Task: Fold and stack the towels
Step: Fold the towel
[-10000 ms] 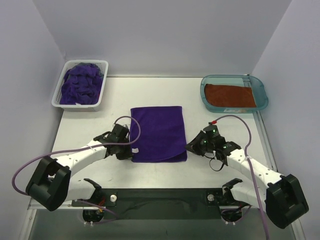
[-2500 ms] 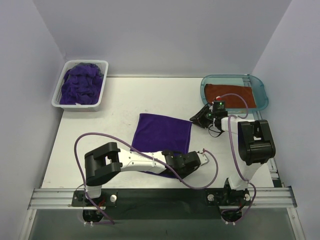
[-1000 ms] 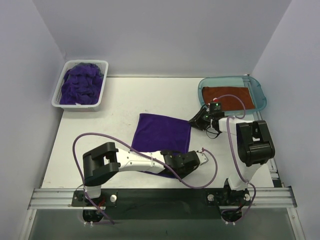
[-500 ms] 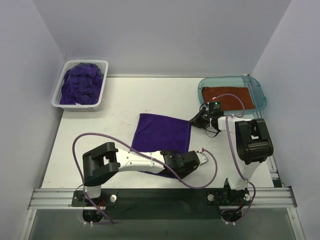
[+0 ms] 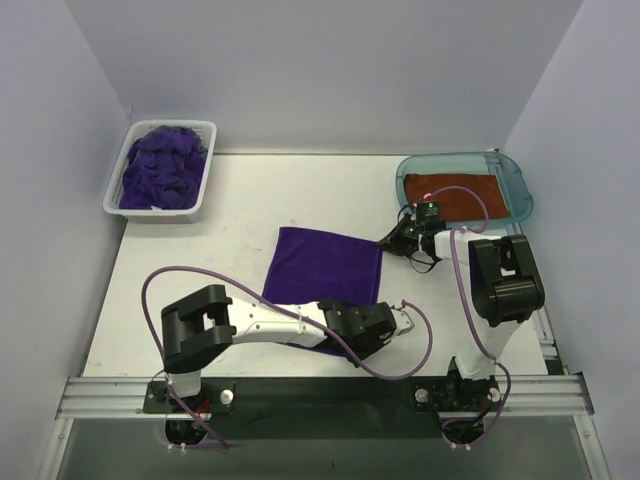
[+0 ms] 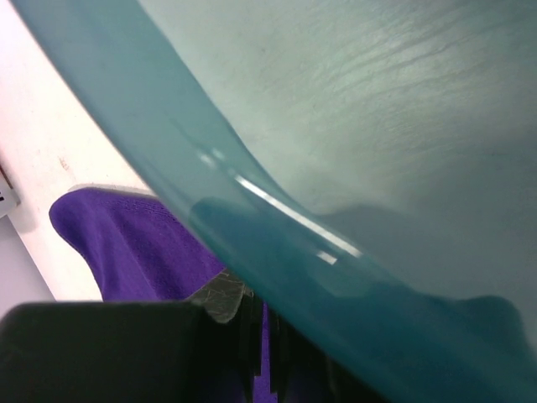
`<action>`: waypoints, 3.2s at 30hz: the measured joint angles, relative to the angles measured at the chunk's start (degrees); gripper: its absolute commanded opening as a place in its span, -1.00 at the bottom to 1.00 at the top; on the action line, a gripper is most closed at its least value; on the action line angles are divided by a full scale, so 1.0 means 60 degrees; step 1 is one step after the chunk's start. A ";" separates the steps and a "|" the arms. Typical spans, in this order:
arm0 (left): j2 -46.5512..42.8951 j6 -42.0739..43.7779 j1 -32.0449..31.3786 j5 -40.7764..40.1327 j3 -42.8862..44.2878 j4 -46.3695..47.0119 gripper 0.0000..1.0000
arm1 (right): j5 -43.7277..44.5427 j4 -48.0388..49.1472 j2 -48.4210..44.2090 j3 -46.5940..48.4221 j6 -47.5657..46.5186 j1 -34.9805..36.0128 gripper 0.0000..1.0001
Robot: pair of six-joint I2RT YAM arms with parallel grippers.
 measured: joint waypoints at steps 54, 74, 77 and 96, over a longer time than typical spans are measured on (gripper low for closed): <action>-0.3974 -0.2539 0.5246 -0.0087 -0.4109 0.0659 0.66 | 0.1741 -0.2863 -0.0503 0.2342 -0.2532 -0.0885 0.00; -0.6433 -0.5038 0.5697 0.0962 -0.5872 -0.0521 0.69 | 0.1421 -0.4783 -0.0903 0.2747 -0.5457 0.1031 -0.01; -0.6499 -0.4692 0.5938 0.0816 -0.5238 -0.0860 0.69 | 0.1377 -0.5034 -0.0379 0.3217 -0.5861 0.1045 -0.01; -0.0437 -0.0452 0.9777 0.1049 -0.0135 -0.0404 0.47 | 0.0911 -0.6011 0.1413 0.4492 -0.7060 0.1475 -0.03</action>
